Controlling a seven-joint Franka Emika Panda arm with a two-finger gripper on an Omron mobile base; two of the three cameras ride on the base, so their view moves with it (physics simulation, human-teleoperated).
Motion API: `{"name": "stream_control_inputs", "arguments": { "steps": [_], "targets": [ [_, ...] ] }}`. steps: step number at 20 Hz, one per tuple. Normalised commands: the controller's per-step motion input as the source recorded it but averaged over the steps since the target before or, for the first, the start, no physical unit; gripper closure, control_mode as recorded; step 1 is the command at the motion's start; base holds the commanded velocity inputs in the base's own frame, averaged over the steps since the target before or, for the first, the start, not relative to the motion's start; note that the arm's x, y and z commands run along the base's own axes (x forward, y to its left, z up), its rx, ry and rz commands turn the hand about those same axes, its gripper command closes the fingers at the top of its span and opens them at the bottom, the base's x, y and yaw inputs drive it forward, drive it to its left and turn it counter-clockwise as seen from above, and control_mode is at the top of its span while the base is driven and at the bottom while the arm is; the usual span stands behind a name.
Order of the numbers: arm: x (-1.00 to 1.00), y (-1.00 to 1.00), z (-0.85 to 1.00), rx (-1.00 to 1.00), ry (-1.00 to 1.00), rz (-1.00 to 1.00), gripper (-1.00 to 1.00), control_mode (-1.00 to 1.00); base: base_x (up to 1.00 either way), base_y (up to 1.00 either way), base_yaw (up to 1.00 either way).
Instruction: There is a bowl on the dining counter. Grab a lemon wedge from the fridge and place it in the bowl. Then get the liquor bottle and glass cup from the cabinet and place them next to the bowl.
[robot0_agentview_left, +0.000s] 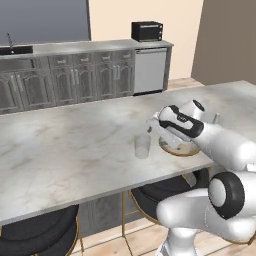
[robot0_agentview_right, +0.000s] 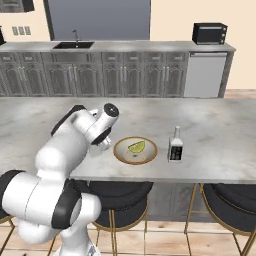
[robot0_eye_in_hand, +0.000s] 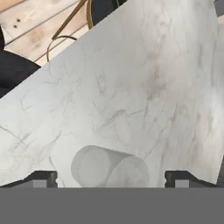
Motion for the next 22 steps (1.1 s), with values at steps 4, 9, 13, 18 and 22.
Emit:
{"name": "stream_control_inputs", "arguments": {
  "steps": [4,9,13,18,22],
  "targets": [
    [-0.54,0.00,0.81,-0.05,-0.03,0.00,-1.00,-1.00,0.00,0.00,0.00],
    [-0.59,0.01,0.83,-0.02,0.00,0.00,-1.00,-1.00,0.00,0.00,0.00],
    [-0.77,0.02,0.69,0.00,0.00,0.00,-1.00,-1.00,0.00,0.00,0.00],
    [-0.98,0.08,0.36,0.00,-0.03,-0.01,-1.00,-1.00,0.00,0.00,0.00],
    [-1.00,0.15,0.14,-0.01,-0.09,-0.04,-1.00,-1.00,0.00,0.00,0.00]
  ]
}}
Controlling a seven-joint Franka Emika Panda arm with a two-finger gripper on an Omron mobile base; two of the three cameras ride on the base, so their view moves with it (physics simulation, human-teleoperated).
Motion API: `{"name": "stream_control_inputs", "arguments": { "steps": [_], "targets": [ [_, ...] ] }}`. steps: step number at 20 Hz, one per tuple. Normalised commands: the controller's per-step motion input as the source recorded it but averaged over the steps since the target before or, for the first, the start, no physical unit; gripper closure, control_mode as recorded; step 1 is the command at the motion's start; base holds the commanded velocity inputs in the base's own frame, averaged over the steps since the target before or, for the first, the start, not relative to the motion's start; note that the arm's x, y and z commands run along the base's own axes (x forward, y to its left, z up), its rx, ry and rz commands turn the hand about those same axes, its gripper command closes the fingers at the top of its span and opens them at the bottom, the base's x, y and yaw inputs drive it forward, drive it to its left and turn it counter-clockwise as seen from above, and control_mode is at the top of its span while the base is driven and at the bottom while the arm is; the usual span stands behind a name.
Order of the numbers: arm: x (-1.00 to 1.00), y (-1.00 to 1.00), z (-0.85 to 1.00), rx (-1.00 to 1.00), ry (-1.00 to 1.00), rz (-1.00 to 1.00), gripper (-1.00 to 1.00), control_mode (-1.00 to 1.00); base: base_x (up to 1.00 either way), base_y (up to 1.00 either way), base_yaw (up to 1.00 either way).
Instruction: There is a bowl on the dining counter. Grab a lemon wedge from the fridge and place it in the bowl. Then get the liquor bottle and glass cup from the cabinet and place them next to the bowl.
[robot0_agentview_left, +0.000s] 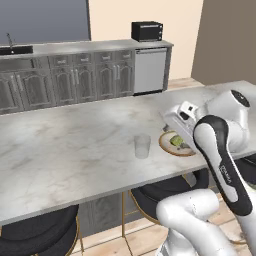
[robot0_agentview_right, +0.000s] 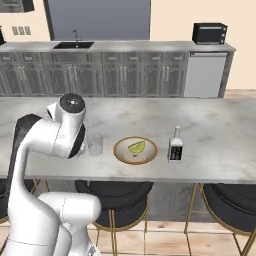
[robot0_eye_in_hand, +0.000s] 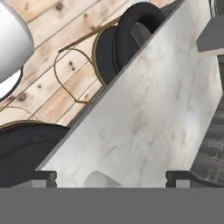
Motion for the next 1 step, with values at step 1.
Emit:
{"name": "stream_control_inputs", "arguments": {
  "steps": [1],
  "targets": [
    [-1.00,0.14,0.05,-0.07,-0.13,-0.05,-1.00,-1.00,0.00,0.00,0.00]
  ]
}}
